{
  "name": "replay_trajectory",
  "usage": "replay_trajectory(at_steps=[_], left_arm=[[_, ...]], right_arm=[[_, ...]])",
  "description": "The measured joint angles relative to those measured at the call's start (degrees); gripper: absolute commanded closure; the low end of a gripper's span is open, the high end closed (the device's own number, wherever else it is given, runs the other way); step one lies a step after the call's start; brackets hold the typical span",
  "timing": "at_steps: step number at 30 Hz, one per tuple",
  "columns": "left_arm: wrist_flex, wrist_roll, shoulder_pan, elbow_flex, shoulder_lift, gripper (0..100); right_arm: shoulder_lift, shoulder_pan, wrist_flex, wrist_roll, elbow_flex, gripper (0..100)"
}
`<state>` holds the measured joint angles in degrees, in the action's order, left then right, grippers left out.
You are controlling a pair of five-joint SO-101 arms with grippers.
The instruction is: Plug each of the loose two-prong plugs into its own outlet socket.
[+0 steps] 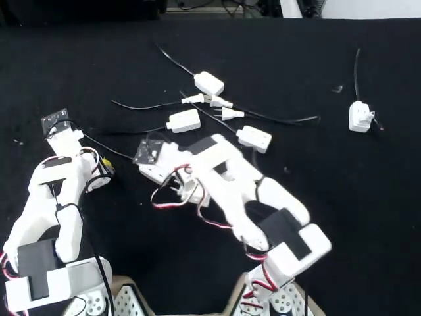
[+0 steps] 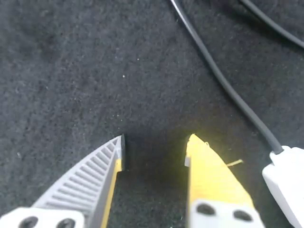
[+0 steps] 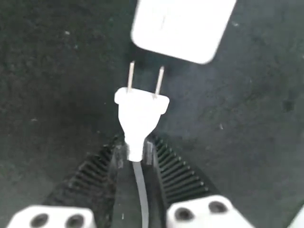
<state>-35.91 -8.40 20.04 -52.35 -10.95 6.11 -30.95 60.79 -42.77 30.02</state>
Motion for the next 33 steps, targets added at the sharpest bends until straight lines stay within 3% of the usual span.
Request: replay_trajectory(at_steps=[6, 10, 19, 24, 33], left_arm=[[0.0, 0.0, 0.0, 0.18, 0.0, 79], [-2.64, 0.0, 0.09, 3.78, 0.53, 79], [-14.68, -0.09, 0.44, 19.08, 0.62, 79], [-15.3, -0.09, -4.92, 19.69, 0.7, 79], [-15.3, 0.0, -14.51, 19.43, -5.89, 79]], right_arm=[[-14.68, 1.85, 2.2, 0.0, 0.18, 98.8], [-17.85, 1.85, -3.96, 0.62, 3.16, 98.8], [-17.85, 1.85, -28.75, 18.81, 14.77, 98.8], [-17.85, 2.02, -35.87, 23.03, 17.85, 98.8], [-17.85, 1.41, -37.1, 26.46, 18.64, 98.8]])
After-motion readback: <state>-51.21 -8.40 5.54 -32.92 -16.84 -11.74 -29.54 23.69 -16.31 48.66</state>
